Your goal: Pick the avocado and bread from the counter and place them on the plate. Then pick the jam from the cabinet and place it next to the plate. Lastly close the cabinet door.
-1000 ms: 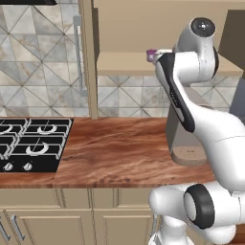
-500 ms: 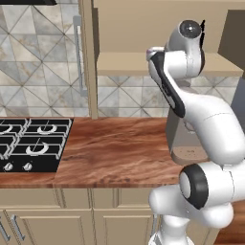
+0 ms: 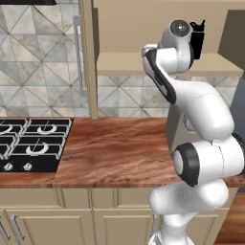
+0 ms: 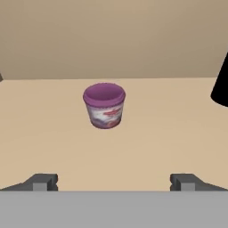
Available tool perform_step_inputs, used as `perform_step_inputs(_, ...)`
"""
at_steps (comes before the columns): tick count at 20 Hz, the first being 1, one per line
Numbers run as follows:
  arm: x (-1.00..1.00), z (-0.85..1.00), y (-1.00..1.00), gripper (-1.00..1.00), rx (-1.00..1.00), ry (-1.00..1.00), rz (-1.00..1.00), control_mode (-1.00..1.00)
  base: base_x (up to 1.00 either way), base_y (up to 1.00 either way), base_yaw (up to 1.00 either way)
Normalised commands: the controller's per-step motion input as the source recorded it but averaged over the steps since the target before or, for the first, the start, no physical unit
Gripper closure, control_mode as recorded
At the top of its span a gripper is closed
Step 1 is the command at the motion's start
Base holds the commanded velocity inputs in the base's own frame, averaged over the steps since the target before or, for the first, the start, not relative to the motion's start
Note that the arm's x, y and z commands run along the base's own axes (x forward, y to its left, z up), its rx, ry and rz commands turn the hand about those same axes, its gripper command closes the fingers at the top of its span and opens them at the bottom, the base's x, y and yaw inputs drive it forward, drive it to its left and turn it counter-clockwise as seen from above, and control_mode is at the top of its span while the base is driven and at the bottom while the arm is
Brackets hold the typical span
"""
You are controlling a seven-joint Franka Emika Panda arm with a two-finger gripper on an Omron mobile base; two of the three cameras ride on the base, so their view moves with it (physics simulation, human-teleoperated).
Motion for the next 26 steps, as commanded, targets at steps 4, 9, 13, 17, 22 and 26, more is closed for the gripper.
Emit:
perform_step_inputs(4, 0.52, 0.0, 0.0, -1.0, 0.0, 0.0, 0.0, -1.0, 0.0, 0.0, 0.0)
perform_step_inputs(9, 0.5, -0.01, -0.02, -1.0, 0.0, 0.0, 0.01, -1.0, 0.0, 0.0, 0.0)
perform_step_inputs(13, 0.49, -0.06, -0.04, -1.0, 0.0, 0.0, 0.0, -1.0, 0.0, 0.0, 0.0)
perform_step_inputs(17, 0.41, -0.15, -0.06, -1.0, 0.0, 0.0, 0.0, -1.0, 0.0, 0.0, 0.0)
perform_step_inputs(22, 0.39, -0.1, -0.02, -1.0, 0.0, 0.0, 0.0, -1.0, 0.0, 0.0, 0.0)
perform_step_inputs(26, 0.37, -0.05, -0.06, -1.0, 0.0, 0.0, 0.0, -1.0, 0.0, 0.0, 0.0)
